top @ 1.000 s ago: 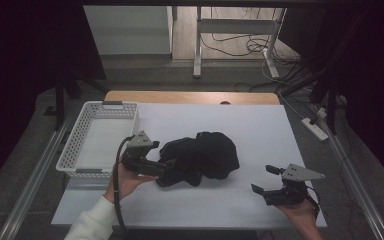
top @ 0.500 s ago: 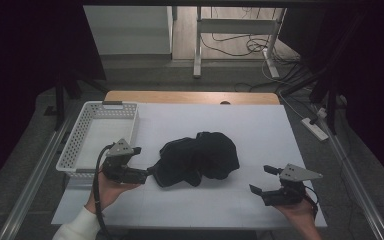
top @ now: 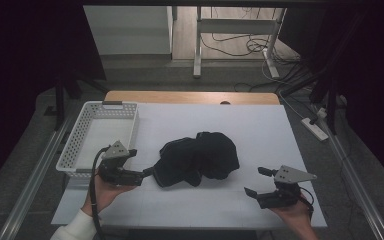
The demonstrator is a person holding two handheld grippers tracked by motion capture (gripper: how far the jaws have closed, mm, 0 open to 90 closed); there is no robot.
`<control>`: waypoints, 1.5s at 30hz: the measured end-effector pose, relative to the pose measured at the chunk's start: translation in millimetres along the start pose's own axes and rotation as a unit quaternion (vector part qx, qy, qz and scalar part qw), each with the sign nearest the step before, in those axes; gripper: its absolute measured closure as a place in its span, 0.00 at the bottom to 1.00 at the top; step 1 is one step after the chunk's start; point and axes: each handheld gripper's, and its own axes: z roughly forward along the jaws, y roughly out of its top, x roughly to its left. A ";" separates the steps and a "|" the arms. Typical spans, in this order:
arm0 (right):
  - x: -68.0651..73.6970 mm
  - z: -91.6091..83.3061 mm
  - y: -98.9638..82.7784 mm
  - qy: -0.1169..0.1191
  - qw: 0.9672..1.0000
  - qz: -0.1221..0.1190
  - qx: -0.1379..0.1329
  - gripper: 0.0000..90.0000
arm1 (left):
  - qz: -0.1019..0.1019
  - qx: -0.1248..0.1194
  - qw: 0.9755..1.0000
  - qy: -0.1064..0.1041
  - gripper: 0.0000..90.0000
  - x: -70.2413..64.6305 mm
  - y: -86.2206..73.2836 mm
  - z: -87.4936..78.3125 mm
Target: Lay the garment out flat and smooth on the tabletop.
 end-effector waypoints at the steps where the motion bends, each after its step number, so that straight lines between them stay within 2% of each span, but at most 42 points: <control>1: 1.6 1.3 0.6 0.002 1.000 -0.002 0.002 0.15 | 0.002 0.003 1.000 -0.001 0.13 -0.4 0.1 1.4; 6: 10.9 8.0 3.8 0.019 1.000 -0.008 0.002 0.15 | 0.006 0.002 1.000 -0.003 0.13 -1.2 1.3 2.3; 15: 28.9 25.5 8.6 0.058 0.998 -0.016 0.013 0.16 | -0.003 -0.003 1.000 0.003 0.13 2.5 0.4 0.9; 22: 46.7 46.1 12.6 0.090 0.995 -0.033 0.031 0.16 | -0.004 -0.004 1.000 0.000 0.13 1.5 0.2 2.0; 26: 51.4 59.3 13.8 0.112 0.993 -0.023 0.038 0.16 | -0.004 -0.005 1.000 -0.001 0.13 1.6 0.1 2.4; 33: 61.2 78.0 16.9 0.121 0.990 -0.040 0.055 0.16 | -0.001 -0.001 1.000 -0.005 0.13 -0.6 0.6 4.3; 45: 70.7 107.3 24.2 0.122 0.989 -0.058 0.066 0.16 | -0.001 0.000 1.000 -0.005 0.14 -0.8 0.3 6.2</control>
